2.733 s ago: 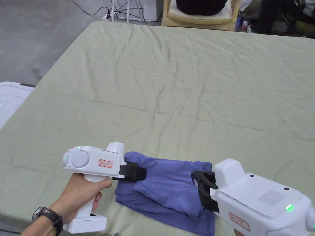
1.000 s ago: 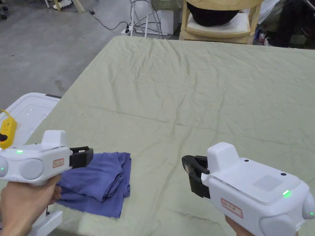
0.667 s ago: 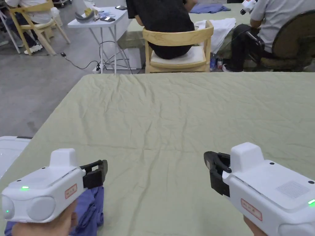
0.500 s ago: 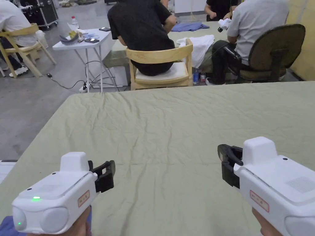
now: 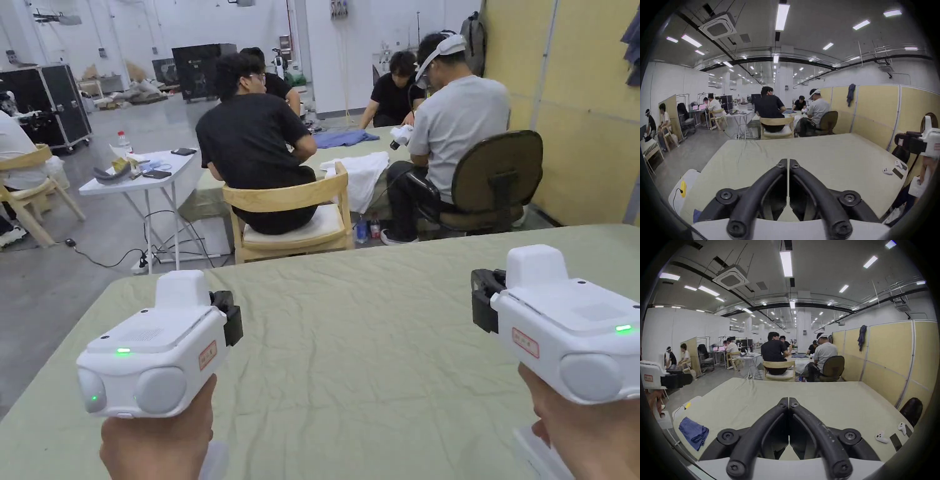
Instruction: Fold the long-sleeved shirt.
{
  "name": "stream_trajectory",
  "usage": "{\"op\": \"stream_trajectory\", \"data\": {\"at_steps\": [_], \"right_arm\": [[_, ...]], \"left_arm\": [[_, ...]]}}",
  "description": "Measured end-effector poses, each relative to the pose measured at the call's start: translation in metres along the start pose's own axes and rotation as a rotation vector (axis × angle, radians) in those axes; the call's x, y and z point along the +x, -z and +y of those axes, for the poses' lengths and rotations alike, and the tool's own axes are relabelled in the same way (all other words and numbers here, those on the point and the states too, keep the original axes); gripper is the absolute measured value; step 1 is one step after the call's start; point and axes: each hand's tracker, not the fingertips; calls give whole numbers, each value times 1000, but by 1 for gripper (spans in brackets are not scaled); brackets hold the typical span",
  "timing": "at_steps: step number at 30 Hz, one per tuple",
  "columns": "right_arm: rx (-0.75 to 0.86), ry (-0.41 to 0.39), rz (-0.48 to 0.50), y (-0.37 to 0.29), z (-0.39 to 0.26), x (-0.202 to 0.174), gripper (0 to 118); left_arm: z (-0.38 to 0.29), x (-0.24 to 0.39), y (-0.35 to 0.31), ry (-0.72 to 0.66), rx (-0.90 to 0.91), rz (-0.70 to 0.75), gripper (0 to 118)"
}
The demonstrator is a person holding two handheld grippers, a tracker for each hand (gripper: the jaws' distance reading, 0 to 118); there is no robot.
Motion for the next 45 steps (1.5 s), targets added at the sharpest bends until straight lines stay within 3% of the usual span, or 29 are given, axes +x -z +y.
{"op": "stream_trajectory", "data": {"at_steps": [10,12,13,14,15,16,20,29,45], "right_arm": [[-3,1,-2,12,22,6,1],[-4,-1,6,11,25,4,7],[-9,-9,5,12,26,3,23],[-9,-30,-12,13,26,1,62],[6,-49,-29,13,26,-1,92],[3,-49,-41,15,27,-2,118],[-25,-26,-25,19,27,7,118],[18,21,-25,10,24,18,118],[28,23,-14,10,26,8,118]], "left_arm": [[16,-3,2,-9,16,59,1],[15,-3,2,-6,18,61,6],[14,-3,1,-16,22,62,21],[15,-5,1,-40,30,72,63],[16,-5,2,-55,13,90,98],[16,-4,5,-51,0,100,118],[15,3,5,-12,23,143,118],[16,-5,5,-59,14,113,118],[6,-11,5,-54,6,131,118]]}}
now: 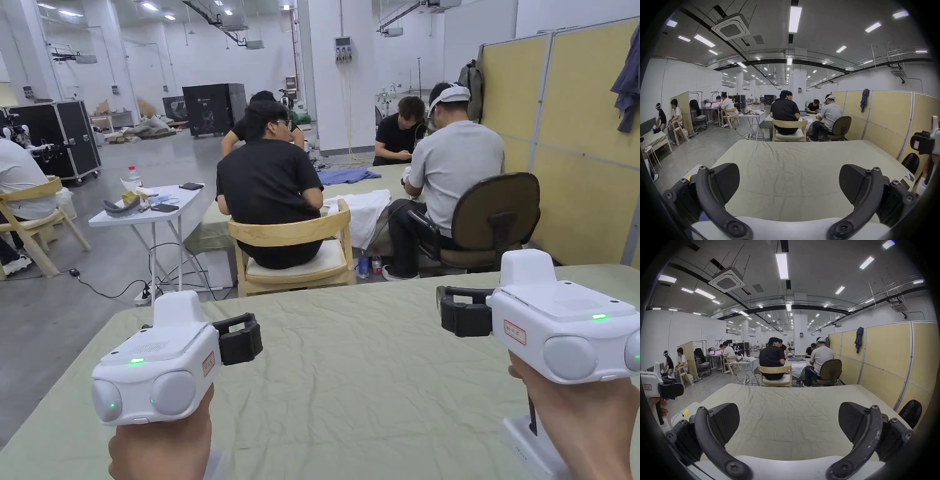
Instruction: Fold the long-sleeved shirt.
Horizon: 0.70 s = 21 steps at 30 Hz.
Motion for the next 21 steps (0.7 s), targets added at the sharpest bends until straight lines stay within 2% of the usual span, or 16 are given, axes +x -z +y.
{"op": "stream_trajectory", "data": {"at_steps": [21], "right_arm": [[-13,-23,-4,3,-4,-4,118]], "left_arm": [[-4,-7,2,4,-24,-1,118]]}}
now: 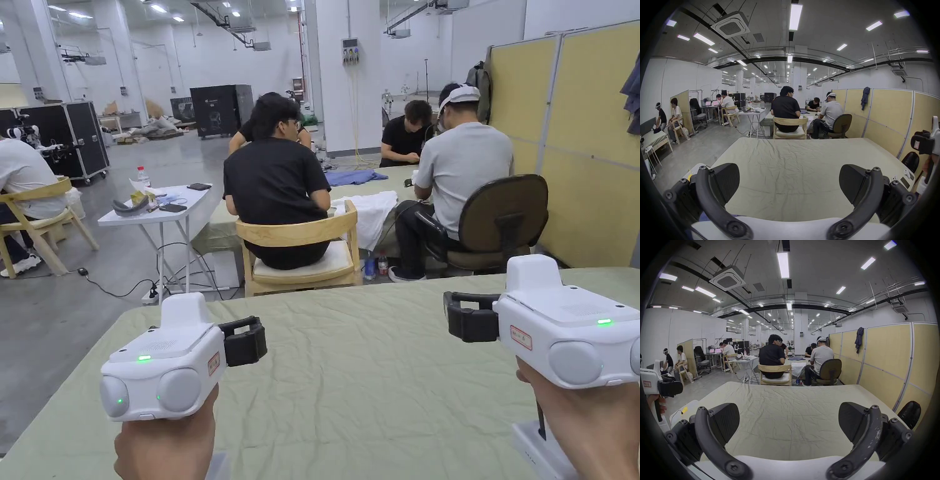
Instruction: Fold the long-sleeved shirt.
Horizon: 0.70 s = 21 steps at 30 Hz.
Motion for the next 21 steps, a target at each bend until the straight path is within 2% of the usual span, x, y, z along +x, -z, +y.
{"op": "stream_trajectory", "data": {"at_steps": [21], "right_arm": [[-4,-13,-1,2,-2,0,118]], "left_arm": [[-5,-5,4,-10,-9,-16,118]]}}
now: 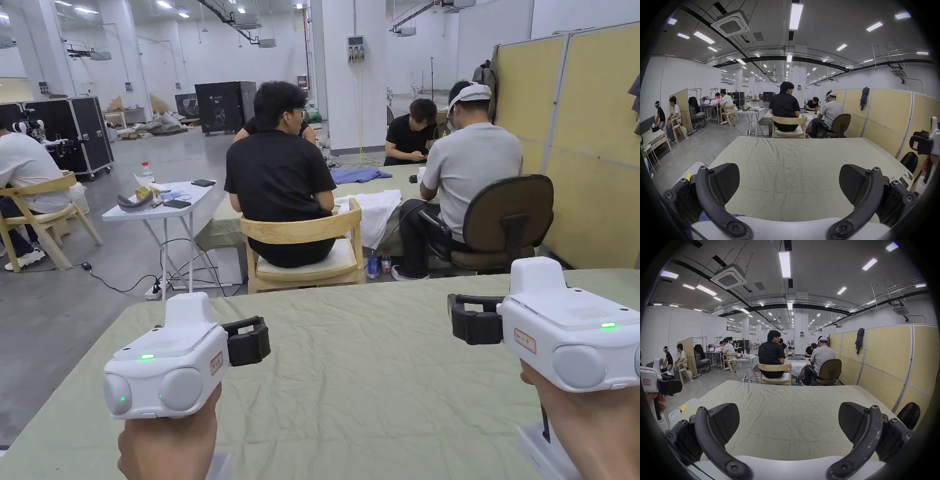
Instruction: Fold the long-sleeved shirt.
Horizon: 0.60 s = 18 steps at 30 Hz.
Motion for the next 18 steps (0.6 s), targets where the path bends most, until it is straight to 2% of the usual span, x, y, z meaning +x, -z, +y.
{"op": "stream_trajectory", "data": {"at_steps": [18], "right_arm": [[-4,2,-2,2,-2,2,118]], "left_arm": [[-3,3,4,4,-9,-5,118]]}}
